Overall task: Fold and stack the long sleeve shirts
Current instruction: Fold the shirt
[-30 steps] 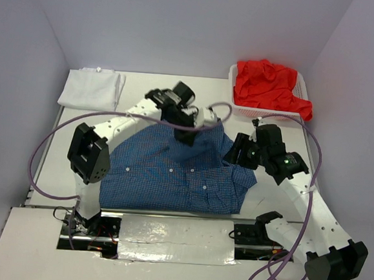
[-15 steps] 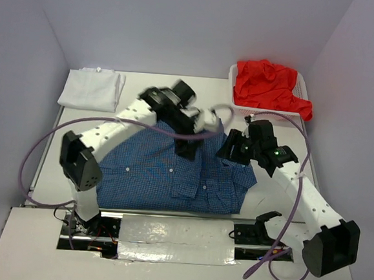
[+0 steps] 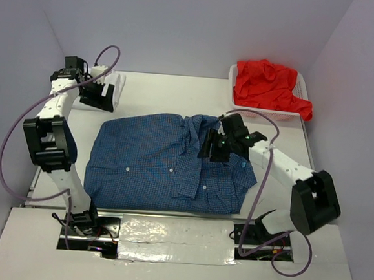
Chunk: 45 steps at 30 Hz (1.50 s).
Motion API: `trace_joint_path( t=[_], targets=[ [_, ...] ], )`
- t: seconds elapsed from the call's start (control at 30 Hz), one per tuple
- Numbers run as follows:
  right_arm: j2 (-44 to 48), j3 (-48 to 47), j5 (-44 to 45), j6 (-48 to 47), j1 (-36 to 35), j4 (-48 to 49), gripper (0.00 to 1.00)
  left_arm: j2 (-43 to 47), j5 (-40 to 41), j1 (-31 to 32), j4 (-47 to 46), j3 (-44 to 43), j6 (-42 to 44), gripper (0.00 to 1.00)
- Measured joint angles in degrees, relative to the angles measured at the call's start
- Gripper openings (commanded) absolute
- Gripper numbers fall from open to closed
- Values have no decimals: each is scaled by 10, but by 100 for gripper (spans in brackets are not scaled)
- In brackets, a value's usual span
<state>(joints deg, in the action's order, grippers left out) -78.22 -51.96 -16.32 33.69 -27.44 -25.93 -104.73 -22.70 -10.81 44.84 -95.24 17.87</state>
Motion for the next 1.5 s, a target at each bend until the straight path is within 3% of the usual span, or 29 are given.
trace_joint_path(
  t=[0.3,0.53,0.6,0.63,0.67,0.7,0.73,0.8,0.83,0.9,1.13,1.27,1.5],
  targets=[
    [-106,-75,62,-14,-32,-30,66,-100,80,-3,-44,13,-3,97],
    [-151,-92,75,-17,-56,-37,65,-149,93,-1,-94,45,-2,88],
    [-171,-96,76,-18,-58,-37,63,-148,88,0,-106,57,1,72],
    [-179,-98,74,-19,-58,-38,57,-148,82,0,-111,61,0,59],
    [-186,-100,70,-21,-58,-38,51,-148,79,0,-118,67,2,53],
    [-193,-101,65,-23,-58,-37,32,-146,69,0,-124,72,5,47],
    [-198,-104,59,-30,-58,-38,23,-143,64,0,-127,76,9,31],
    [-200,-113,46,-32,-58,-43,10,-138,42,-1,-130,89,16,6],
    [-200,-119,42,-34,-57,-48,7,-135,33,-1,-129,96,18,0],
    [-194,-136,23,-41,-51,-58,1,-128,19,-1,-126,106,32,0],
    [-46,-160,-59,-61,10,-97,0,-89,-1,1,-105,124,81,0],
    [30,-160,-108,-80,54,-120,0,1,0,5,-129,172,150,0],
    [42,-139,-154,-137,61,-207,0,184,13,14,-184,325,332,2]
  ],
)
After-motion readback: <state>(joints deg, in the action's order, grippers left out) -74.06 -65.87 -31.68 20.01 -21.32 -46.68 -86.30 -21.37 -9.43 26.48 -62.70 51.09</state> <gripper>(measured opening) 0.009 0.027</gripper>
